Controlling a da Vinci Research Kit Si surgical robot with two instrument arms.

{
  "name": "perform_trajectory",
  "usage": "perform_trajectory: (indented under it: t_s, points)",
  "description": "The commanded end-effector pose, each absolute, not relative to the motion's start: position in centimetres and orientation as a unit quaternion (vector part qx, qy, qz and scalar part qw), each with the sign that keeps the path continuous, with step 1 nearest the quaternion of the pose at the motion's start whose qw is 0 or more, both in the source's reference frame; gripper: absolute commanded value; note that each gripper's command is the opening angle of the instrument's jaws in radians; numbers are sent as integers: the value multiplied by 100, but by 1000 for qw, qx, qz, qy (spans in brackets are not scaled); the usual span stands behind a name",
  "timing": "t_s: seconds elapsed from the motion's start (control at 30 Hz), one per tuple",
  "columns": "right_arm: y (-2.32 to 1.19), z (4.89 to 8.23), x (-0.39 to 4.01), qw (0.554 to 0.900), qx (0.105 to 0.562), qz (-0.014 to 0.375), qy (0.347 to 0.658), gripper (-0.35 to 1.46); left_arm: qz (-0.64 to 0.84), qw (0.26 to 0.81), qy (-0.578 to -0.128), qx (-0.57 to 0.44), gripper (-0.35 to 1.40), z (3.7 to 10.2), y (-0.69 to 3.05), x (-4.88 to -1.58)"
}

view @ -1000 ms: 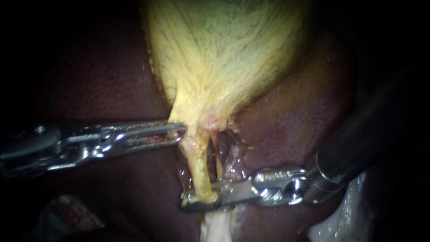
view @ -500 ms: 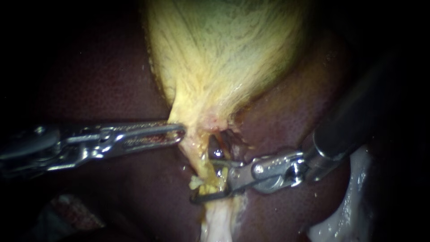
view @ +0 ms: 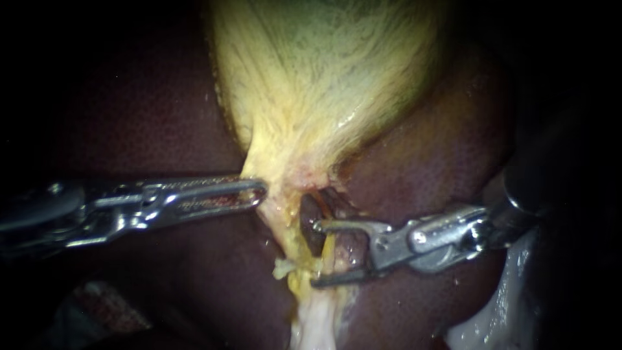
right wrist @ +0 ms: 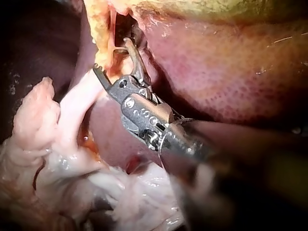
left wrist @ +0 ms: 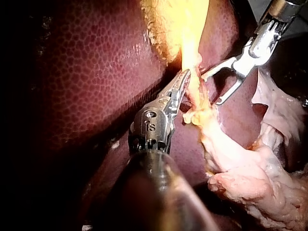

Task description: Going back first clip left tube

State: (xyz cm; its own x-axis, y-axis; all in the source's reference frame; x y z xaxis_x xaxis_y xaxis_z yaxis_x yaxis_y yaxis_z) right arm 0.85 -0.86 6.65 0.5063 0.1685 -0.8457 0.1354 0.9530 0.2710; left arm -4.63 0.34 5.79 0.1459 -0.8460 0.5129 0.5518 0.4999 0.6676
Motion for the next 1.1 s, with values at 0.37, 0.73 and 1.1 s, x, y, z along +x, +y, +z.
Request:
perform_trajectory:
  t_s: [0.37,0.73,1.1]
  points:
    - [-47,618,39,856,112,-33,503,60,-473,739,-451,161,-5,590,36,-463]
    - [-47,609,32,855,110,-41,505,60,-473,740,-452,158,-5,619,44,-468]
    - [-47,608,30,855,110,-41,505,60,-466,748,-445,159,-5,649,28,-499]
